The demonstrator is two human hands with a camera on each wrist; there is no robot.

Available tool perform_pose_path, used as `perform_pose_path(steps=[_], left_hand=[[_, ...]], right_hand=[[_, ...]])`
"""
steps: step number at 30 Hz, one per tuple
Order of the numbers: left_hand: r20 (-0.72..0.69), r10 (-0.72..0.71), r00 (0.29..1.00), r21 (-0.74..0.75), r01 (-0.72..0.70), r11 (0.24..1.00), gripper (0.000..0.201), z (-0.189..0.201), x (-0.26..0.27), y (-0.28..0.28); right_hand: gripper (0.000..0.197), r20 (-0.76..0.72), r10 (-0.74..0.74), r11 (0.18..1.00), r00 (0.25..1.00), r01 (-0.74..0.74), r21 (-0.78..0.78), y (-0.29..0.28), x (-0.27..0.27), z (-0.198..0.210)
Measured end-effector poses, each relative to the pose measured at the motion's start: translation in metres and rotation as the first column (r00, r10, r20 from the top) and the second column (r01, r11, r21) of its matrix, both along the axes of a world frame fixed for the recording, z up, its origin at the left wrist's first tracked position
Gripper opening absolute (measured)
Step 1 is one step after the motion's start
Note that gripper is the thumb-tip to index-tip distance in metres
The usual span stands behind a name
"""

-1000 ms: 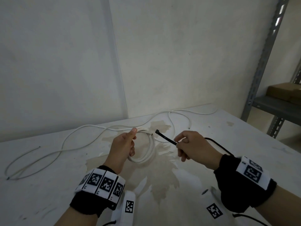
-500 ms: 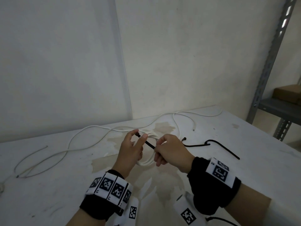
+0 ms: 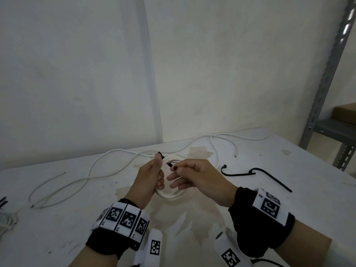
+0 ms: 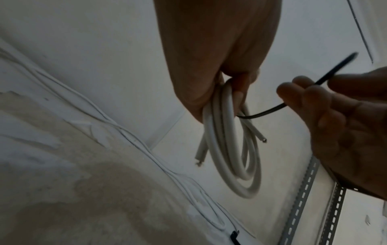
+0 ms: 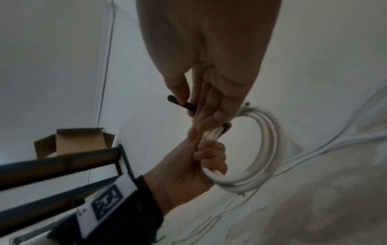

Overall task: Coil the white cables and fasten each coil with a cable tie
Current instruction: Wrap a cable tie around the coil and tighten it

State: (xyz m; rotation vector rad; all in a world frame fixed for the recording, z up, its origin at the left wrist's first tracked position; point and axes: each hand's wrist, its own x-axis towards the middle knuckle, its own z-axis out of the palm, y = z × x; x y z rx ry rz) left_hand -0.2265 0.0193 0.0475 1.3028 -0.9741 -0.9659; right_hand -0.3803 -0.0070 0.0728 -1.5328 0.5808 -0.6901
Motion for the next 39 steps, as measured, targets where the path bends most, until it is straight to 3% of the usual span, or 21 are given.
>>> perform_pose_path(steps=[5, 13, 39], left_hand=[[-0.031, -0.017, 0.999, 0.022, 0.018, 1.0, 0.043, 0.009, -0.003, 0.004], [-0.012, -0.014, 1.0, 0.023, 0.014, 1.0, 0.04, 0.013, -0.012, 0.01], [-0.059, -0.026, 0.998, 0.001, 0.026, 1.0, 0.051, 0.013, -0.008, 0.014]], right_hand=[[0.013, 0.004, -0.109, 0.969, 0.994, 0.107, -0.223, -0.001, 0.008, -0.004], [0.026, -0.024, -0.282, 0.928, 0.959, 0.267, -0.262, -0.005, 0.018, -0.005], [0.025, -0.051, -0.26, 0.926, 0.964, 0.234, -0.297, -0.004, 0.025, -0.001]])
